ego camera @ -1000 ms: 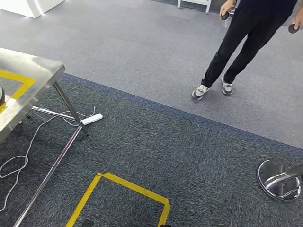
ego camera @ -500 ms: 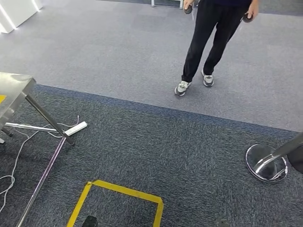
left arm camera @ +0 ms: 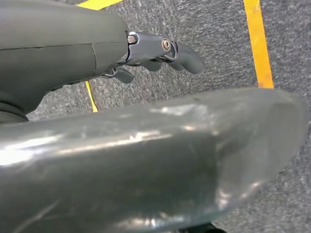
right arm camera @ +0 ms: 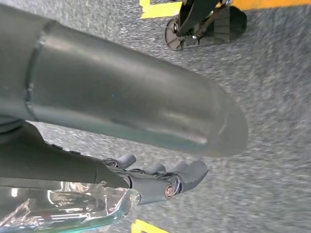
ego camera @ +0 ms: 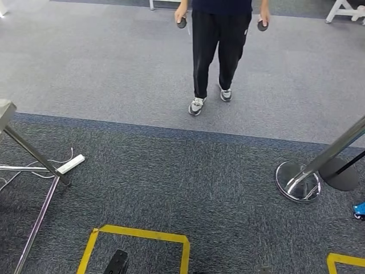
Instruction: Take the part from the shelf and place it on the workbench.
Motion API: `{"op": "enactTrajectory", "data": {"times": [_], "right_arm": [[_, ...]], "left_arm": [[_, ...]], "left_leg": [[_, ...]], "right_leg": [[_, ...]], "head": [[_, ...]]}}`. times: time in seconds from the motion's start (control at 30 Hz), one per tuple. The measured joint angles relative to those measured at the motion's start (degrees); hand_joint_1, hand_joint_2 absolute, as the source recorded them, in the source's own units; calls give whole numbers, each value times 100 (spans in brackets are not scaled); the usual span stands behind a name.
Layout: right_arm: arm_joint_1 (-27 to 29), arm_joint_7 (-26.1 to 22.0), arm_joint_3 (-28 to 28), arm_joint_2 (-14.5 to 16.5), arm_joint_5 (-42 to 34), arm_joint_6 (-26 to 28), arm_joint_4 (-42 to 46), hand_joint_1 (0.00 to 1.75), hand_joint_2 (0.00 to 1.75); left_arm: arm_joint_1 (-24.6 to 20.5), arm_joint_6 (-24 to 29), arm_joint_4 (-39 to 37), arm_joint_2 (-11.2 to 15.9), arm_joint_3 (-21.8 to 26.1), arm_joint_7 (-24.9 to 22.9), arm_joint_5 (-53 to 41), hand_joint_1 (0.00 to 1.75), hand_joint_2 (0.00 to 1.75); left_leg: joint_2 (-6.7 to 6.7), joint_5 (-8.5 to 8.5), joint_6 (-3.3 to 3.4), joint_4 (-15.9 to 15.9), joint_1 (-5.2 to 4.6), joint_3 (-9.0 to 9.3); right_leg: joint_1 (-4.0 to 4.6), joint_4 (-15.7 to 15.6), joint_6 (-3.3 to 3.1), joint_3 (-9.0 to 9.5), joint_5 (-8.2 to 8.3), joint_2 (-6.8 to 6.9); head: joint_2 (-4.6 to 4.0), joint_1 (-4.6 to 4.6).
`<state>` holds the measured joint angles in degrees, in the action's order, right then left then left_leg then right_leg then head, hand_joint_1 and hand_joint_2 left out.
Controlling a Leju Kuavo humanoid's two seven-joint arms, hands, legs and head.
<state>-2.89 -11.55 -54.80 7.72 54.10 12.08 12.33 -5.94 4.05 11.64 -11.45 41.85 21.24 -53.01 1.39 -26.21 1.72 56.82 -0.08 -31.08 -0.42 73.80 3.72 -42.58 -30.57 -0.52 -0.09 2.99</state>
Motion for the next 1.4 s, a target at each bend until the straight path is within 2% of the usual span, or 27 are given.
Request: {"op": "enactTrajectory", "data": {"times": [0.03, 0.1, 0.17, 0.2, 0.27, 0.33, 0.37, 0.43, 0.47, 0.5, 0.53, 0.57, 0.63, 0.7, 0.73, 0.77, 0.83, 0.87, 0.93, 1.0, 1.03, 1.07, 1.13, 1.2, 1.3, 1.37, 1.4], "right_arm": [[6, 47, -1, 0, -11, -1, 0, 0, 0], [9, 161, -10, 0, -62, -1, 0, 0, 0], [-9, 271, -36, 10, -153, -10, -1, 0, 0], [-15, 306, -55, 17, -197, -19, -2, 0, 0], [-9, 331, -105, 31, -253, -43, -4, 0, 0], [-4, 303, -148, 34, -271, -68, -6, 0, 0], [-14, 268, -160, 36, -271, -86, -7, 0, 0], [-49, 142, -169, 35, -247, -131, -7, 0, 0], [-65, 43, -169, 35, -213, -155, -7, 0, 0], [-74, -59, -167, 35, -169, -173, -7, 0, 0], [-82, -153, -163, 35, -120, -182, -7, 0, 0], [-94, -223, -158, 32, -84, -185, -7, 0, 0], [-154, -287, -154, 15, -79, -183, -5, 0, 0], [-232, -326, -157, -14, -127, -186, -5, 0, 0], [-256, -348, -158, -28, -141, -188, -5, 0, 0], [-262, -363, -158, -39, -138, -187, -6, 0, 0], [-241, -336, -159, -54, -116, -167, -7, 0, 0], [-228, -290, -159, -57, -115, -151, -7, 0, 0], [-208, -165, -162, -49, -154, -129, -15, 0, 0], [-171, -10, -179, -32, -225, -126, -26, 0, 0], [-149, 82, -194, -26, -264, -127, -31, 0, 0], [-128, 177, -214, -19, -290, -128, -34, 0, 0], [-111, 379, -248, 15, -294, -138, -41, 0, 0], [-116, 545, -264, 71, -246, -150, -49, 0, 0], [-96, 635, -268, 131, -164, -161, -56, 0, 0], [-95, 638, -269, 149, -140, -163, -57, 0, 0], [-104, 627, -270, 155, -133, -165, -57, 0, 0]], "left_arm": [[5, 2, -1, 0, -11, -44, -20, 0, 0], [29, 39, -1, 6, -34, -188, -50, 0, 0], [96, 132, -1, 52, -43, -383, -40, 0, 0], [140, 184, -1, 89, -43, -474, -19, 0, 0], [212, 272, 0, 180, -33, -606, 46, 0, 0], [235, 331, 1, 262, 7, -655, 150, 0, 0], [238, 354, 1, 296, 43, -653, 225, 0, 0], [256, 377, -1, 342, 149, -582, 387, 0, 0], [267, 367, -1, 352, 201, -504, 449, 0, 0], [270, 344, -1, 358, 240, -405, 473, 0, 0], [261, 309, 0, 357, 262, -295, 467, 0, 0], [235, 261, 1, 349, 271, -188, 427, 0, 0], [149, 167, 0, 296, 269, -39, 323, 0, 0], [54, 128, 0, 220, 257, 6, 218, 0, 0], [20, 148, 0, 186, 247, -17, 181, 0, 0], [-4, 187, 1, 159, 236, -65, 157, 0, 0], [-21, 276, 1, 125, 219, -196, 134, 0, 0], [-17, 301, 1, 122, 213, -250, 115, 0, 0], [11, 301, 1, 151, 202, -317, 55, 0, 0], [48, 285, 1, 185, 184, -366, -14, 0, 0], [61, 282, 1, 198, 174, -387, -42, 0, 0], [70, 289, 1, 208, 166, -396, -61, 0, 0], [78, 318, 1, 237, 156, -364, -46, 0, 0], [77, 343, 1, 282, 157, -244, 35, 0, 0], [43, 315, 1, 324, 164, -22, 167, 0, 0], [11, 296, 1, 327, 167, 47, 199, 0, 0], [3, 288, 1, 328, 167, 62, 203, 0, 0]], "left_leg": [[51, -5, -1, 1, -1, 5], [139, -24, -25, 3, -3, 29], [221, -58, -79, 13, -28, 53], [259, -67, -106, 13, -40, 64], [326, -71, -159, 1, -41, 79], [224, -179, -228, 115, -22, 37], [123, -327, -257, 340, -15, -62], [-47, -705, -281, 1099, -9, -417], [-70, -836, -281, 1463, -8, -603], [-77, -861, -275, 1669, -8, -721], [-82, -773, -264, 1663, -8, -739], [-100, -587, -248, 1430, -6, -641], [-321, -186, -223, 626, 13, -266], [-538, -26, -208, 114, 29, -36], [-564, -26, -189, 42, 21, -13], [-509, -15, -156, 38, 14, -14], [-399, 18, -67, 1, 11, 2], [-334, 34, -30, -16, 15, 7], [-206, 34, 8, -21, 5, 4], [-74, 25, 13, -18, -6, 3], [-16, 18, 10, -16, -8, 6], [35, 9, 0, -14, -8, 15], [126, -24, -40, -8, -19, 47], [205, -59, -98, 4, -45, 75], [284, -81, -182, -1, -44, 95], [162, -236, -252, 200, -25, 17], [65, -399, -280, 484, -17, -111]], "right_leg": [[0, -98, 1, 71, 92, 22], [2, -813, -8, 484, 402, 161], [20, -1407, -67, 837, 561, 291], [33, -1504, -104, 893, 564, 304], [48, -1516, -187, 884, 575, 208], [33, -1533, -255, 874, 596, 129], [21, -1542, -288, 872, 608, 90], [15, -1545, -331, 856, 618, -9], [17, -1545, -341, 847, 623, -70], [18, -1545, -342, 841, 628, -134], [17, -1544, -337, 838, 637, -197], [14, -1544, -326, 837, 647, -260], [12, -1529, -282, 822, 669, -375], [7, -1518, -223, 782, 694, -473], [3, -1524, -186, 764, 707, -521], [-15, -1546, -148, 741, 726, -567], [-21, -1471, -97, 667, 682, -439], [-17, -1288, -81, 566, 569, -302], [-14, -591, -53, 245, 192, -50], [-19, 45, -23, -33, -54, 3], [-20, 84, -16, -31, -24, 12], [-20, -118, -16, 93, 105, 33], [-6, -917, -31, 551, 420, 200], [15, -1439, -93, 855, 551, 323], [30, -1506, -213, 877, 559, 219], [8, -1524, -281, 876, 578, 128], [-5, -1530, -309, 878, 585, 80]], "head": [[0, 0], [0, 2], [0, -6], [0, -13], [0, -16], [0, -21], [0, -25], [0, -32], [0, -31], [0, -32], [0, -32], [0, -32], [0, -32], [0, -30], [0, -33], [0, -36], [0, -31], [0, -19], [0, -4], [0, -6], [0, -5], [0, -6], [0, -4], [0, -14], [0, -22], [0, -32], [0, -41]]}}
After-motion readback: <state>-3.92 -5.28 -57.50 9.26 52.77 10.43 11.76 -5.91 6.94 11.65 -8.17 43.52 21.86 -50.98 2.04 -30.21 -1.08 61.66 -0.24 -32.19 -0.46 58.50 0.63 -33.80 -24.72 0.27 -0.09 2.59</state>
